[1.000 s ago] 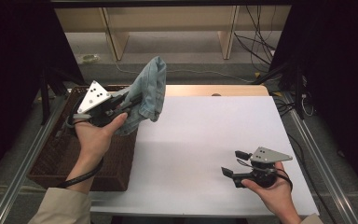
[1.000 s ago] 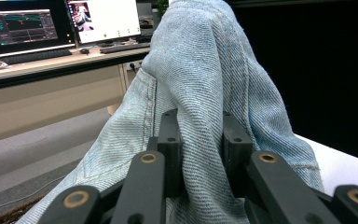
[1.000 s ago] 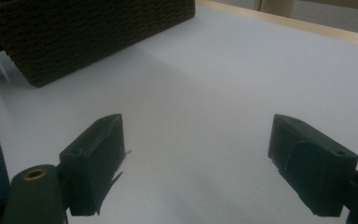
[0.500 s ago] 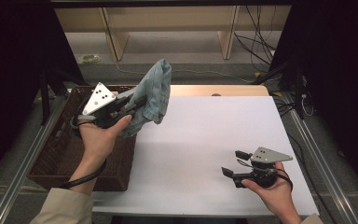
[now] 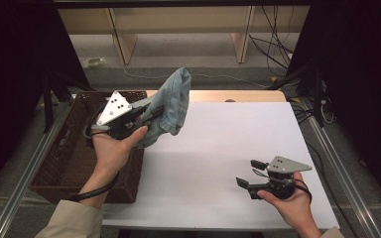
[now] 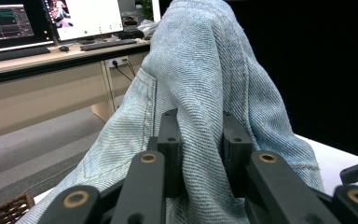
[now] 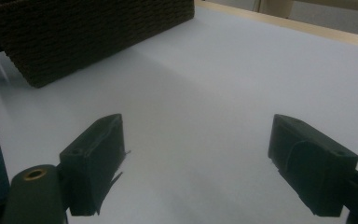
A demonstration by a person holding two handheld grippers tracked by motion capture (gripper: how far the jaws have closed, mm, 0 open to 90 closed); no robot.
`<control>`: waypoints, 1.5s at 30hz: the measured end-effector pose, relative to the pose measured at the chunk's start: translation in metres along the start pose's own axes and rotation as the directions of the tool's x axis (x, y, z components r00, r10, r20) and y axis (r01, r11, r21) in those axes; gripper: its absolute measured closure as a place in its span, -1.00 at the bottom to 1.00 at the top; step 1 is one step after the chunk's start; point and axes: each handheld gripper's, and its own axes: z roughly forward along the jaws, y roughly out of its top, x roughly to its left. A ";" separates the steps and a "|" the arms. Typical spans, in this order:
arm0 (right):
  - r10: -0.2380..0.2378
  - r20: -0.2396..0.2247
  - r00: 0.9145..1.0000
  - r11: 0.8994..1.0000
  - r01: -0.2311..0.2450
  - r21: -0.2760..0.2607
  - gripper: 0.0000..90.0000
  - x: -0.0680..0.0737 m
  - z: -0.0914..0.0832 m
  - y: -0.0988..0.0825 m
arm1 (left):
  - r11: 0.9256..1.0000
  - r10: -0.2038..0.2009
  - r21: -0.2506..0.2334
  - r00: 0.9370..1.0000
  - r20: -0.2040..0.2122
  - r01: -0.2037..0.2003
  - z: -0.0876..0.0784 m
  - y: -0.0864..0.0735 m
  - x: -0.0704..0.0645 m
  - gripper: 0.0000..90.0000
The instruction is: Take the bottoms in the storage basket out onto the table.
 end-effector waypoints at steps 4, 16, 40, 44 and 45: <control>0.003 0.000 1.000 1.000 -0.003 -0.001 -0.56 0.000 0.000 0.000 | 1.000 0.000 0.006 1.000 0.012 0.000 0.003 -0.002 -0.003 0.64; 0.002 0.002 1.000 1.000 -0.002 0.000 -0.56 0.000 -0.001 0.000 | 1.000 0.002 0.030 0.999 0.047 -0.003 0.013 -0.010 -0.014 0.64; 0.000 0.001 1.000 1.000 0.000 -0.001 -0.56 -0.001 -0.001 0.000 | 0.995 0.020 0.096 0.994 0.105 -0.030 0.033 -0.028 -0.036 0.64; 0.000 0.002 1.000 1.000 0.000 -0.001 -0.56 -0.001 -0.001 0.000 | 0.993 0.023 0.110 0.993 0.116 -0.036 0.037 -0.032 -0.039 0.64; 0.002 0.001 1.000 1.000 -0.002 -0.001 -0.56 -0.001 -0.001 0.000 | 0.993 0.026 0.115 0.993 0.118 -0.039 0.038 -0.034 -0.040 0.64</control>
